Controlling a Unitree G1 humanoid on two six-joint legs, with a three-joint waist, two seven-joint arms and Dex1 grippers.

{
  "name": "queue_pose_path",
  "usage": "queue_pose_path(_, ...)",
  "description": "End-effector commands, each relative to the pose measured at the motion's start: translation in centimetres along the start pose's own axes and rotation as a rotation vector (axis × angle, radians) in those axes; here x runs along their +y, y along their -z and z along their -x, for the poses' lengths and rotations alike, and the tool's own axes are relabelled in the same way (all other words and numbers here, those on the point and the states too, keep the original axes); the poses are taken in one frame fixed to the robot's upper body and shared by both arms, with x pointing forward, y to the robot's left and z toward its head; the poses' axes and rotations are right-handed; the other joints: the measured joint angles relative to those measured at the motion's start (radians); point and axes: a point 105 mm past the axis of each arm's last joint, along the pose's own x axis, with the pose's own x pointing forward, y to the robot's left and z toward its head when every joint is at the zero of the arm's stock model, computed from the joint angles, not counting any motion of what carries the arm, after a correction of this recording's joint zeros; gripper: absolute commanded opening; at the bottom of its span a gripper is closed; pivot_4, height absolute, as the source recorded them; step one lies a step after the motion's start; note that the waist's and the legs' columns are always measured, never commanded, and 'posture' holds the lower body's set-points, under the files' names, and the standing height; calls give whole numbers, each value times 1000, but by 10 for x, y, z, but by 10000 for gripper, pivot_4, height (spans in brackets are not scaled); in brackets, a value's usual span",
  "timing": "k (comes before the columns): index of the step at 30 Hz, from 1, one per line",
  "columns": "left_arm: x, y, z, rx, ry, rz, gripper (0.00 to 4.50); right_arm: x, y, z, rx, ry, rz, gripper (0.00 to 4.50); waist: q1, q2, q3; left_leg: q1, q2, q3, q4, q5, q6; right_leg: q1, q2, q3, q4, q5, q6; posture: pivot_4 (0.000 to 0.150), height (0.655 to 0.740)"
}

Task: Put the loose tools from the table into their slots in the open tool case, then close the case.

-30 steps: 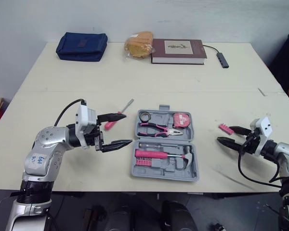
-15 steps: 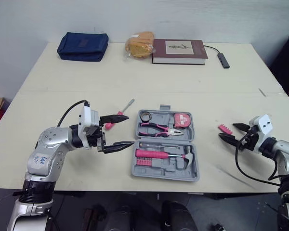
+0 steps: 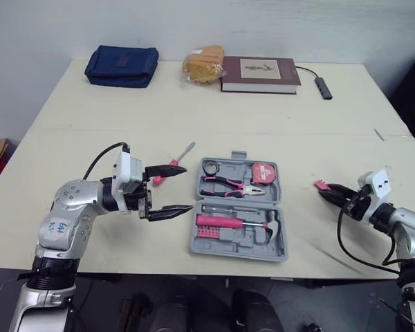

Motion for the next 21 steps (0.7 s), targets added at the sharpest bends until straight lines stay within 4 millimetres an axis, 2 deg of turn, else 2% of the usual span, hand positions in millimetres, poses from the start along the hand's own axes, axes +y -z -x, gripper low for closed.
queue_pose_path(1,-6,-12,-1,-34,62,-45,45000,5,-31,7,-95,-9,52,8131,0,1,1,0,0,0,0,0,0,0,0,0,0,0,0,1500,7400)
queue_pose_path(4,-16,-13,0,-12,142,-68,45000,41,-66,12,-125,-150,173,8131,1,6,4,-2,0,-1,0,0,0,-1,1,-1,-1,0,0,1500,7400)
queue_pose_path(6,-29,-9,3,18,238,-53,45000,82,-94,15,-127,-313,234,8131,-1,10,6,-2,-1,0,0,0,0,-2,2,-1,0,0,0,1500,7400)
queue_pose_path(7,-37,-5,5,43,295,-64,45000,102,-101,16,-110,-397,257,8131,-3,11,6,-2,-1,0,0,0,0,-2,2,-1,1,0,0,1500,7400)
queue_pose_path(9,-43,-1,7,57,342,-85,45000,124,-104,19,-62,-488,272,8131,-2,11,6,-1,0,0,0,0,0,-2,1,-1,1,0,0,1500,7400)
queue_pose_path(13,-39,3,6,26,332,-107,45000,172,-110,15,31,-649,291,8131,11,5,8,-1,1,-4,0,1,-2,-1,0,-1,-3,0,-1,1500,7400)
queue_pose_path(14,-40,5,6,37,347,-114,45000,182,-109,15,56,-681,290,8131,13,5,8,-2,0,-4,0,1,-2,-1,0,-1,-4,0,-1,1500,7400)
queue_pose_path(16,-42,8,5,33,360,-90,45000,213,-100,16,174,-795,255,8131,16,6,8,-3,0,-4,0,0,-1,-2,-2,-1,-4,0,-1,1500,7400)
queue_pose_path(18,-42,8,4,26,355,-63,45000,224,-95,13,236,-804,246,8131,18,6,8,-4,0,-5,0,0,-1,-3,-2,-3,-5,0,-1,1500,7400)
queue_pose_path(21,-39,10,3,27,328,-41,45000,222,-89,4,288,-741,275,8131,22,6,8,-6,0,-7,0,0,-1,-3,-2,-5,-5,0,-1,1500,7400)
